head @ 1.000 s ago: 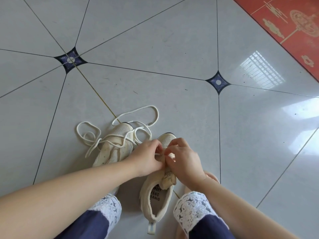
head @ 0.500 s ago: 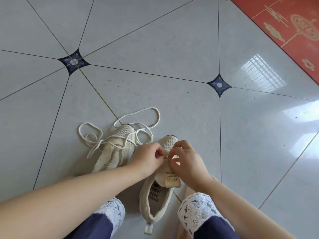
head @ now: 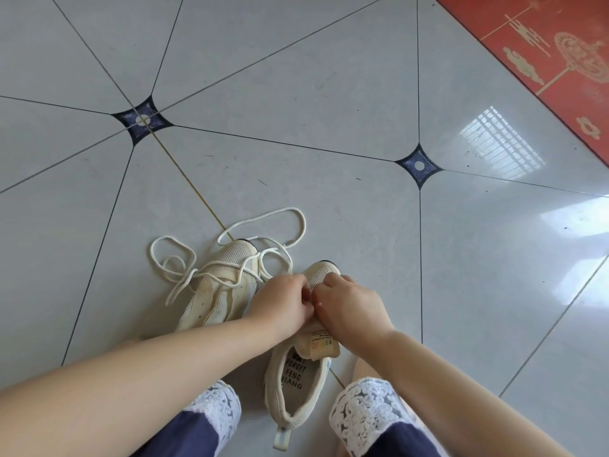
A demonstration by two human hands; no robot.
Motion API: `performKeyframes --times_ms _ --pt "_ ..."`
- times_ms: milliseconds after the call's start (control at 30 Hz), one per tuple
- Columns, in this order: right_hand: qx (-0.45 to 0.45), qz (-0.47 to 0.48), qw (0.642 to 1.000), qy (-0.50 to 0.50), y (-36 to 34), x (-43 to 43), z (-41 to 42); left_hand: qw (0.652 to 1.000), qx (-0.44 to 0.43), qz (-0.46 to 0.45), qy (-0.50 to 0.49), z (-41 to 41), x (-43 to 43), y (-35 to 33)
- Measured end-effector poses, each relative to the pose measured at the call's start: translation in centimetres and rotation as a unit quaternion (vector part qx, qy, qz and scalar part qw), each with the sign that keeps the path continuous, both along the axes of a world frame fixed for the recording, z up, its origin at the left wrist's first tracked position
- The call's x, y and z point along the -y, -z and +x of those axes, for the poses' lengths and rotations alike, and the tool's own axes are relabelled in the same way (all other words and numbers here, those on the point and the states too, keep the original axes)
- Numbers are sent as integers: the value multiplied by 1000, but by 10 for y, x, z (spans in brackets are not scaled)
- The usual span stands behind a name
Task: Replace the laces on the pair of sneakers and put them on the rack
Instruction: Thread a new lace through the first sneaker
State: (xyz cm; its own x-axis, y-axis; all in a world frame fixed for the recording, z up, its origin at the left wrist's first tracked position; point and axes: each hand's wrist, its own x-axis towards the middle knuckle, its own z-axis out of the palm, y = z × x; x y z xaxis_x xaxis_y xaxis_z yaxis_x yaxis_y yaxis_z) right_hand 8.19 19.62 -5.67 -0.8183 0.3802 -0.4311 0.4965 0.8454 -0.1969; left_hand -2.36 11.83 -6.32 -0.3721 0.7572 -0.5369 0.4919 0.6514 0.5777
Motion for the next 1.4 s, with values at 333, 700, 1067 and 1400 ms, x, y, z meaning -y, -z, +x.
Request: performKeyframes --times_ms 333,700,1067,1400 --pt "-10 -3 999 49 -20 -23 11 997 -48 39 41 4 -18 -9" --pt "-116 14 977 176 -64 -83 54 999 -30 18 3 -6 -28 -13" --pt "-296 -1 914 278 -89 -101 68 995 -78 48 32 -23 -18 -8" --pt "-278 -182 915 231 -70 -41 18 993 -45 47 102 -8 -33 -9"
